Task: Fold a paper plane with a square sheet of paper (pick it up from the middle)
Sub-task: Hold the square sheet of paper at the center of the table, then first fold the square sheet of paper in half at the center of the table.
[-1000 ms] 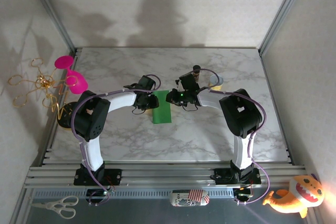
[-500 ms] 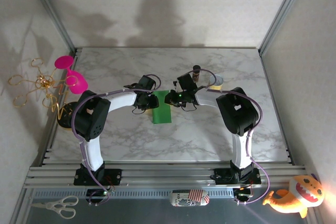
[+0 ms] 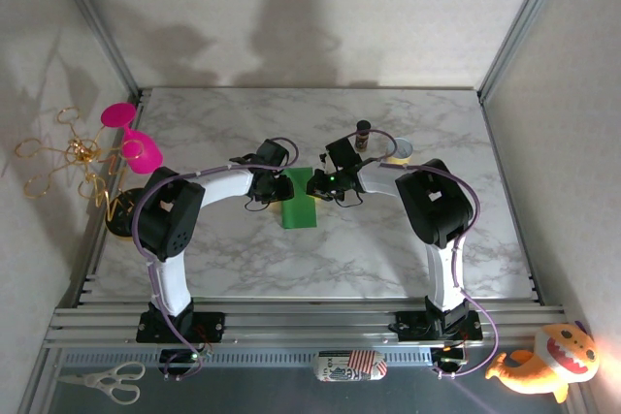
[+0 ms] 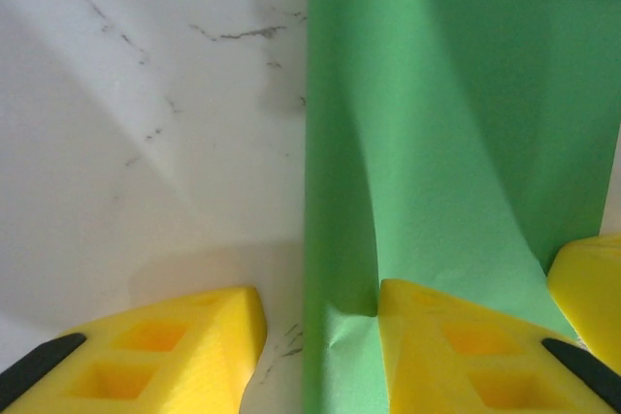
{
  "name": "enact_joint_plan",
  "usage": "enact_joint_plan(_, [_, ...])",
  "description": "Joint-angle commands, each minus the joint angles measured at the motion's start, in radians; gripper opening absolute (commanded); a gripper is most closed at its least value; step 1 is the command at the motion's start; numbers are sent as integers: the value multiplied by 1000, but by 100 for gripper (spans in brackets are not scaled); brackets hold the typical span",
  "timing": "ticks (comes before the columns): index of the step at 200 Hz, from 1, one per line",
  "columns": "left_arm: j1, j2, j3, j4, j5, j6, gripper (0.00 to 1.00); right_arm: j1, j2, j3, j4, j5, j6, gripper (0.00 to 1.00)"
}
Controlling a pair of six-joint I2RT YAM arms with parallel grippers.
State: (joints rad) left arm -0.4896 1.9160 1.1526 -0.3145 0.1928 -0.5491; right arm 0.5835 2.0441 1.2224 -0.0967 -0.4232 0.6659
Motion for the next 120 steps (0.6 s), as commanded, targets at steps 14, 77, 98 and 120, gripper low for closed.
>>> enact_joint_plan(14, [-2, 29, 6, -69, -69, -1, 43, 9, 70, -29, -158, 102, -29, 11])
enact_joint_plan(77, [-5, -137, 54, -30, 10, -68, 43, 9, 106, -53, -208, 174, -29, 8])
enact_joint_plan(98, [-19, -119, 55, 30, 146, -94, 36, 9, 111, -57, -214, 184, -22, 8])
enact_joint_plan(120, [-30, -77, 56, 64, 216, -113, 25, 11, 114, -62, -215, 187, -15, 8])
